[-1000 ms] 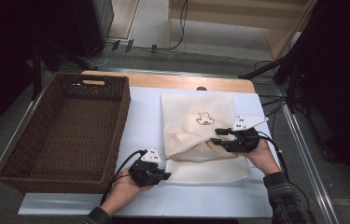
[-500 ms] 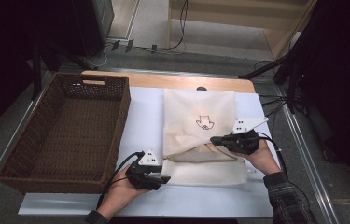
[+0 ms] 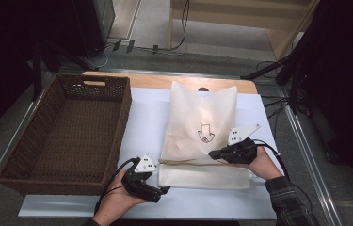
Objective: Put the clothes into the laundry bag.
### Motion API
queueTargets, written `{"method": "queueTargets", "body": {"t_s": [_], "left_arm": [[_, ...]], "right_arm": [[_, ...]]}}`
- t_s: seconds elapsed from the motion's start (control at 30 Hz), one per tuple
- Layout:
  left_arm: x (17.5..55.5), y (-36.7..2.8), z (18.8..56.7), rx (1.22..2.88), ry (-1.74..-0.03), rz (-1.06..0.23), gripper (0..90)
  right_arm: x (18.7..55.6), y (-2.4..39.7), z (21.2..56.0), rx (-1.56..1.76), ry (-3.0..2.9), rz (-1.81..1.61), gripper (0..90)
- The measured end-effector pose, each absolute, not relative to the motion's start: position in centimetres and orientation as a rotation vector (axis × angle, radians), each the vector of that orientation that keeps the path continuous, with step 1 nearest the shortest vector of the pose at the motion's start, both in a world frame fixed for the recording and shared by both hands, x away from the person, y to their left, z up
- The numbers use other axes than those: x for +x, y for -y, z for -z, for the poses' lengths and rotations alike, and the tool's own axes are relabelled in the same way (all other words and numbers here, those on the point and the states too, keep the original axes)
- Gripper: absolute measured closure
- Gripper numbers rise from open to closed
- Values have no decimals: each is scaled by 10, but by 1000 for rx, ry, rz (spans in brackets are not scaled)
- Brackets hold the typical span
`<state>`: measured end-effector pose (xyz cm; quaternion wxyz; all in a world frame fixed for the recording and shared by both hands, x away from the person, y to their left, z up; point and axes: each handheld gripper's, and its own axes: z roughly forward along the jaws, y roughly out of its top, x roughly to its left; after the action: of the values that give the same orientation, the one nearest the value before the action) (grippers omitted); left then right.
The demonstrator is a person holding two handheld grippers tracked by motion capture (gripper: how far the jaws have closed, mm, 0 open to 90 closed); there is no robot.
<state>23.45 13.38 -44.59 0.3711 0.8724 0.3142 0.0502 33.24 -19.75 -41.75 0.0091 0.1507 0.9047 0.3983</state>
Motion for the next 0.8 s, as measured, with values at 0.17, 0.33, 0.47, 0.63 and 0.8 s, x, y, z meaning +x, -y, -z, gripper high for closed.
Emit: {"method": "queueTargets", "body": {"t_s": [0.17, 0.33, 0.47, 0.63, 0.8], "left_arm": [[226, -134, 445, 2246, -784, -141, 127], [225, -136, 447, 2248, -788, -146, 128], [226, -137, 449, 2246, -798, -151, 132], [226, -138, 450, 2245, -804, -149, 133], [225, -138, 451, 2252, -806, -150, 133]], "right_arm": [[341, 188, 441, 519, -2839, -1128, 900], [346, 186, 454, 560, -2835, -1107, 900], [346, 184, 458, 554, -2820, -1089, 890], [345, 181, 461, 537, -2829, -1051, 785], [341, 189, 444, 548, -2814, -1162, 673]]}}
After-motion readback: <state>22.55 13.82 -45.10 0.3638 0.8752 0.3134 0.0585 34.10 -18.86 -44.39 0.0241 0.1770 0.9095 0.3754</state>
